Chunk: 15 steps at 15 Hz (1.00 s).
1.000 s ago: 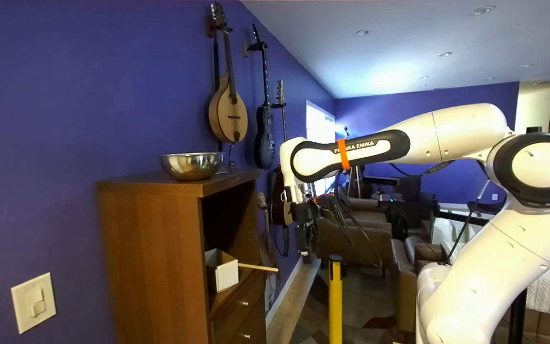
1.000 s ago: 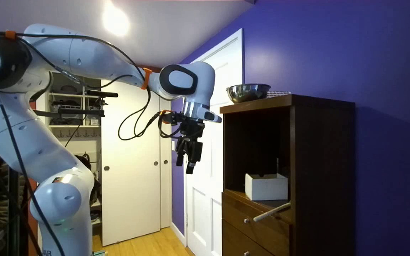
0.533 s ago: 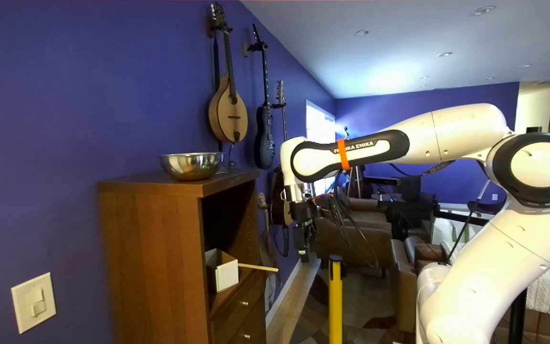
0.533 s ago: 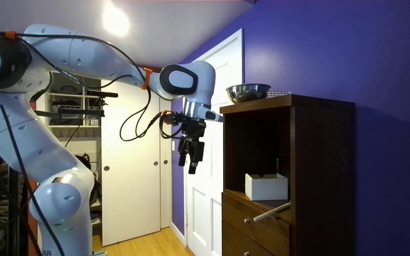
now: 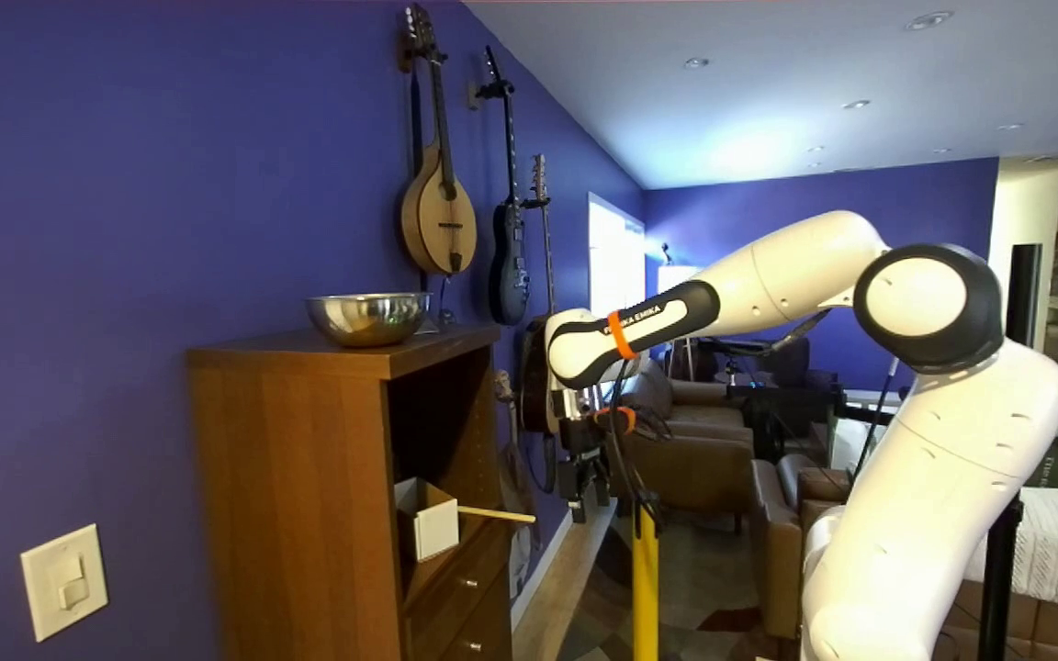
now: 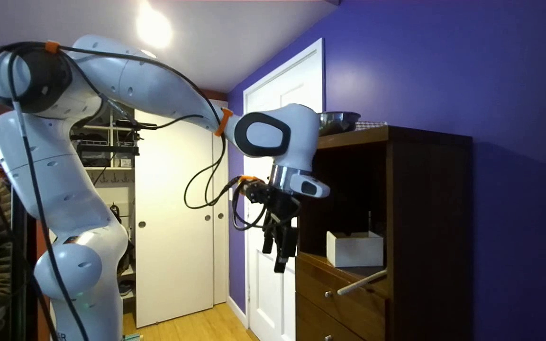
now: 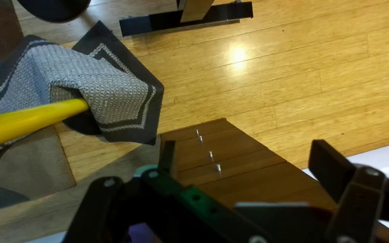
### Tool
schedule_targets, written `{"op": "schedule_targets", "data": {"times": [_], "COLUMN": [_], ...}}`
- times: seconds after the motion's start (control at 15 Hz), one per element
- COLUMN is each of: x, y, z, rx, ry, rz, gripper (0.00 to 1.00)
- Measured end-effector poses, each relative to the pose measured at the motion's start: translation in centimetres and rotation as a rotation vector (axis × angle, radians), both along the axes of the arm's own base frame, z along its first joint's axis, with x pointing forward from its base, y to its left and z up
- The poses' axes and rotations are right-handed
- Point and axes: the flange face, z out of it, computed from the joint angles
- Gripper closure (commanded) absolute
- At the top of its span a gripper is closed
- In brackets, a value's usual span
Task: Take the spoon from the shelf and place it into the metal bowl
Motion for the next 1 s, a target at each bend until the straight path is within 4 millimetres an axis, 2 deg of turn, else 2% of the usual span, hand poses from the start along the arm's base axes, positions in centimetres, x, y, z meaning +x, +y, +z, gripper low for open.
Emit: {"op": "schedule_targets", "data": {"times": [0.13,0.4,0.67,1.0], "x": [0.4,0.7,2.5,4.9], "y": [-0.9,-0.6,0.7,0.7], "z": [-2.4,-2.5,-1.4,1.7], "rx": [0.010,0.010,0.127,0.230], "ry": [0.055,0.053,-0.070,-0.256], "rz": [-0.016,-0.017,-0.142,-0.298], "gripper": [0.00,0.00,0.00,0.00]}}
